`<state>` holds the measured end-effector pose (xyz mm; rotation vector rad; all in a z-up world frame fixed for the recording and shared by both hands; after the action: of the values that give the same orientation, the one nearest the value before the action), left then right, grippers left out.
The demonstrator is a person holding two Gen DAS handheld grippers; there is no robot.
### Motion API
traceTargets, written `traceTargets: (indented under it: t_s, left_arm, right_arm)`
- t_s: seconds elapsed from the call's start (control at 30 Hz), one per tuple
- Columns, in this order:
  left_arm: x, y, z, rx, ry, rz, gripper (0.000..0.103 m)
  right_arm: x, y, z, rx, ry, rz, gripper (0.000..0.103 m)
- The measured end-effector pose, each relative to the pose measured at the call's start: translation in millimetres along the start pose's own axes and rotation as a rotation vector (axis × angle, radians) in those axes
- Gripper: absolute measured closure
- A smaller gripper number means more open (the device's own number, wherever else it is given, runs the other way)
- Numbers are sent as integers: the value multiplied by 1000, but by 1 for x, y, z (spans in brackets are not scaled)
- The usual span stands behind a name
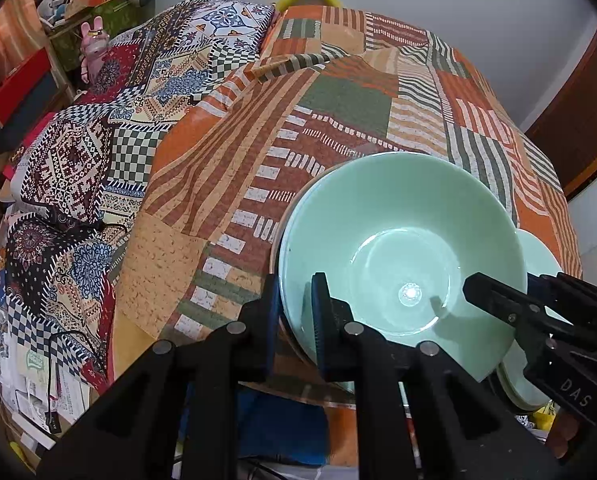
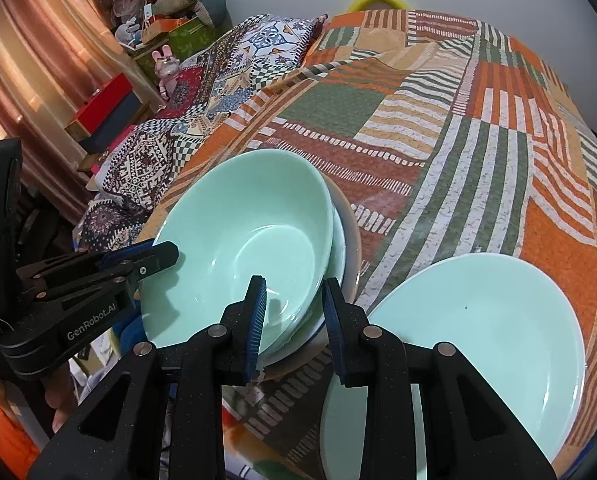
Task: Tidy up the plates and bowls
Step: 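Lower the mint green bowl into the white spotted bowl with both grippers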
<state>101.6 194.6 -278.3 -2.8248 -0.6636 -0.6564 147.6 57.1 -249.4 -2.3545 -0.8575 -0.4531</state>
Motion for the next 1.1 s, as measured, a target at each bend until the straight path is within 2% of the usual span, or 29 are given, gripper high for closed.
traceTargets:
  t_s: [0.4,0.5,0.6,0.67,0.77,1.1]
  left_arm:
    - [0,-1,-5,13,23,16,90]
    - [1,-4,-10,1,34,15,90]
    - [1,-9,-15,-12,44,7,81]
    - [1,-12,-17,-24,48,-4,68]
    - [1,-15,-17,-49,50,-20,55]
    - [-4,-11,5,-92,-11,-29,54]
  right_arm:
    - [1,-2,-4,-58,4,-67,74]
    - [4,0,-10,-54,24,-67,69]
    - [7,0,-15,-56,41,-67,63]
    - [8,2,-19,-55,52,-60,56]
    - [10,8,-21,-41,62,-30,50]
    - [7,24,-3,33,14,93,50]
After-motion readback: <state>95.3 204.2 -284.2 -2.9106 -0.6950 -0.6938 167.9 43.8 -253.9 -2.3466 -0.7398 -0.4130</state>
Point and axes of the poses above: each gripper's, at about its wrist camera, not at the fingertips, and z roughly the way its jaws point, y to its right, x to its top, the point moved 6 cm from there along z, roughly the way its jaws point, and after that the axes turned 14 degrees about x, right-handed, at the moved point
